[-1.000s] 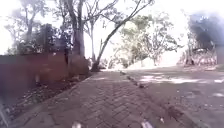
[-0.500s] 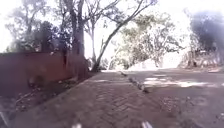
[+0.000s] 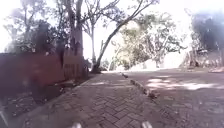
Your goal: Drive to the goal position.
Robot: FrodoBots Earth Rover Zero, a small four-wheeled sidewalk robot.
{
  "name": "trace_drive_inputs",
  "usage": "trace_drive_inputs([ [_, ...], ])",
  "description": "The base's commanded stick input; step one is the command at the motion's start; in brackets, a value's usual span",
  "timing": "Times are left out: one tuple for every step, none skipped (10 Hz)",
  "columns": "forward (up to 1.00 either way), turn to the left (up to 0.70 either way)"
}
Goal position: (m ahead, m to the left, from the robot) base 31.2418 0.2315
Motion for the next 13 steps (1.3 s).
trace_drive_inputs([
  [0.7, 0.0],
  [0.7, 0.0],
  [0.7, 0.0],
  [0.7, 0.0],
  [0.7, 0.0],
  [0.7, 0.0],
  [0.7, 0.0],
  [0.7, 0.0],
  [0.7, 0.0],
  [0.7, 0.0],
  [0.7, 0.0],
  [0.7, 0.0],
  [0.7, 0.0],
])
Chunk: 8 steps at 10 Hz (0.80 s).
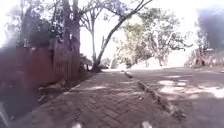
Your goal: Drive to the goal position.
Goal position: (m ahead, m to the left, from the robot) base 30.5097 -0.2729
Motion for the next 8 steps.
trace_drive_inputs([
  [0.7, 0.0],
  [0.7, 0.0],
  [0.7, 0.0],
  [0.7, 0.0],
  [0.7, 0.0],
  [0.7, 0.0],
  [0.7, 0.0],
  [0.7, 0.0],
])
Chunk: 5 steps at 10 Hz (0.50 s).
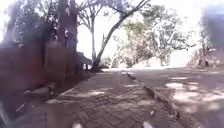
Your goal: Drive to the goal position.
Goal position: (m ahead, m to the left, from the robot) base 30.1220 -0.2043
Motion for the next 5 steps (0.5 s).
trace_drive_inputs([
  [0.7, 0.0],
  [0.7, 0.0],
  [0.7, 0.0],
  [0.7, 0.0],
  [0.7, 0.0],
])
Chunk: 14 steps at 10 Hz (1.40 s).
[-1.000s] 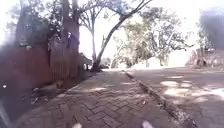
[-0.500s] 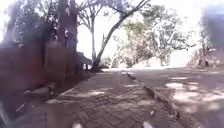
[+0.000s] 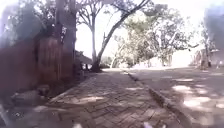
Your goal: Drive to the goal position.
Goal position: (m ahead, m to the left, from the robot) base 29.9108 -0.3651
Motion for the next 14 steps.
trace_drive_inputs([
  [0.7, 0.0],
  [0.7, 0.0],
  [0.7, 0.0],
  [0.7, -0.23],
  [0.7, -0.32],
  [0.7, -0.35],
  [0.7, -0.35],
  [0.7, -0.32],
  [0.7, -0.13],
  [0.7, 0.0],
  [0.7, 0.0],
  [0.7, 0.0],
  [0.7, 0.0],
  [0.7, 0.0],
])
